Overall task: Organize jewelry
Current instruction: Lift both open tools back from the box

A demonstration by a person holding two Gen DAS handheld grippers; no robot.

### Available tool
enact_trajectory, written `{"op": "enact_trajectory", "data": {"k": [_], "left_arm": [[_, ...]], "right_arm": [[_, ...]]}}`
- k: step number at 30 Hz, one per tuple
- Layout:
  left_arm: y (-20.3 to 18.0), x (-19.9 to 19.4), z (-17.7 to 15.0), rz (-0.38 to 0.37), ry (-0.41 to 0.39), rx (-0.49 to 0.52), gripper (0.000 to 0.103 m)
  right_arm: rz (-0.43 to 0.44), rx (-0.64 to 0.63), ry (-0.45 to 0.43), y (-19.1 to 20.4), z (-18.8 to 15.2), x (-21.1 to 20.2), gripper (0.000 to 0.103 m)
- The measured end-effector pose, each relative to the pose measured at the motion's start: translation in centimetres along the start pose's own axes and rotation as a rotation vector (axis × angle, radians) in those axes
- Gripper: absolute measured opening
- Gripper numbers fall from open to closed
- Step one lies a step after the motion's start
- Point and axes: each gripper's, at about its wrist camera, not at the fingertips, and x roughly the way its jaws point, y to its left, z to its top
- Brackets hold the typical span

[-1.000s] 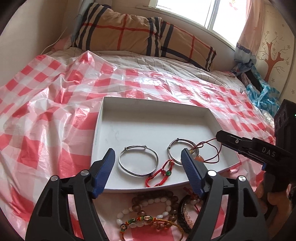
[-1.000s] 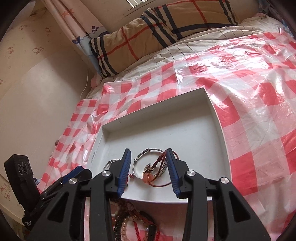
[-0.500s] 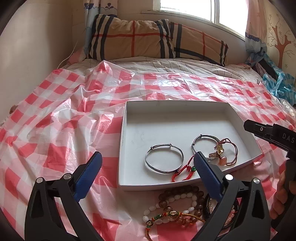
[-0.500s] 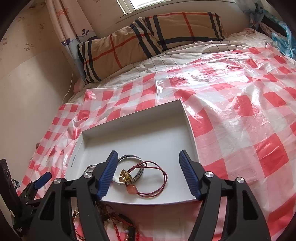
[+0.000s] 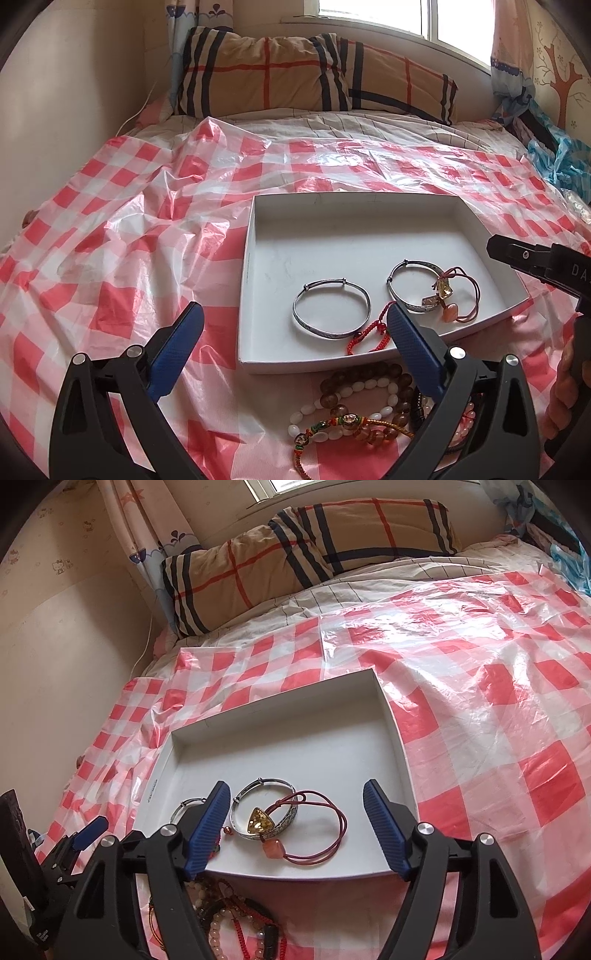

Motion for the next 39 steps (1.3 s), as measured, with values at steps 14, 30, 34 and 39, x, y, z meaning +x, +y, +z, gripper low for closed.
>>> {"op": "enact_trajectory", "data": {"k": [14, 30, 34, 39], "left_arm": [[-0.1, 0.0, -0.1, 0.002, 0.002, 0.006, 0.095], [-0.7, -0.2, -0.4, 0.002, 0.011, 0.029, 0.095], [-0.7, -0.2, -0.4, 0.006, 0.013, 0.033, 0.095], [-0.7, -0.3, -0.4, 0.009, 0.014, 0.037, 0.095]], "right_arm": [[0.006, -0.005, 0.008, 0.5, -0.3, 0.1, 0.074], [0.008, -0.009, 0.008, 1.0, -0.6, 0.1, 0.074], [0.009, -0.009, 0.007, 1.0, -0.6, 0.1, 0.075], [0.012, -0.017, 0.008, 1.1, -0.6, -0.1, 0.075]]}}
